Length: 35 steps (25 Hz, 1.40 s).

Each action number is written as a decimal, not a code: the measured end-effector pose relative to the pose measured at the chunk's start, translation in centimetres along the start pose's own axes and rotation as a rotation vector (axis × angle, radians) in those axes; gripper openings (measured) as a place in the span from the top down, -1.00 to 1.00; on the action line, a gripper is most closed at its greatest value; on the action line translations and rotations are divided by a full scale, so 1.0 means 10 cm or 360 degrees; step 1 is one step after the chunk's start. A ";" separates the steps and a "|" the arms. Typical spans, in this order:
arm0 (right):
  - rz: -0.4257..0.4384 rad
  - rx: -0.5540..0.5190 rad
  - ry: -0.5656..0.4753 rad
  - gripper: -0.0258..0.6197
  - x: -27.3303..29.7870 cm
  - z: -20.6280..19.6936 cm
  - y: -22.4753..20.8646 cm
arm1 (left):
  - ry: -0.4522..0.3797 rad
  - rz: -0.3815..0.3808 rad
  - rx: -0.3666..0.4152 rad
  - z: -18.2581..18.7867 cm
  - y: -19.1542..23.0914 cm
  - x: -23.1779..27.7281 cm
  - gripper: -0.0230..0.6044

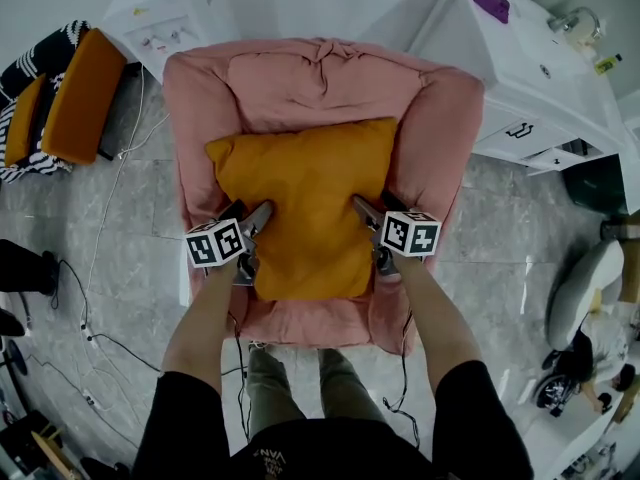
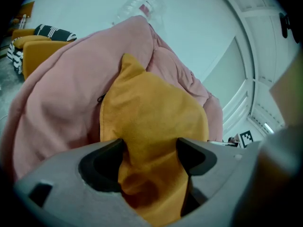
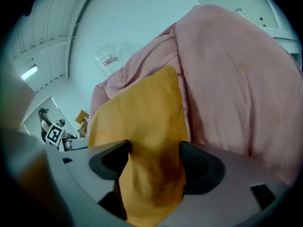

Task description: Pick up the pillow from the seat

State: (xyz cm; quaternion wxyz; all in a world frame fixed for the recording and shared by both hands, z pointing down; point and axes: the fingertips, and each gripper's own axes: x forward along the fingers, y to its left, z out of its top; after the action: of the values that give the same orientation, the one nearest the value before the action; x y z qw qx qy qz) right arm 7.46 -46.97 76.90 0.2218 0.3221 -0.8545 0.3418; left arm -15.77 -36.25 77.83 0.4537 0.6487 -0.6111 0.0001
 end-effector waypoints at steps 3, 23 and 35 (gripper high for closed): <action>0.0006 0.0039 -0.0019 -0.07 0.05 -0.02 0.01 | 0.0025 -0.0017 -0.0016 -0.01 0.05 0.05 -0.24; -0.0180 -0.0038 -0.0069 0.86 -0.31 -0.41 0.22 | 0.0107 0.0065 0.0244 -0.32 -0.10 -0.29 0.81; -0.0264 -0.0108 -0.0112 0.89 -0.79 -0.66 0.51 | 0.0110 0.0003 0.0241 -0.58 -0.25 -0.76 0.86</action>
State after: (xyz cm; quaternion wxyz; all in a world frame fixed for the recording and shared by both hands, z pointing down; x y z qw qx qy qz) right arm 10.39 -36.13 74.33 0.2299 0.3961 -0.8432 0.2815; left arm -12.49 -27.18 75.59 0.4241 0.6801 -0.5940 0.0689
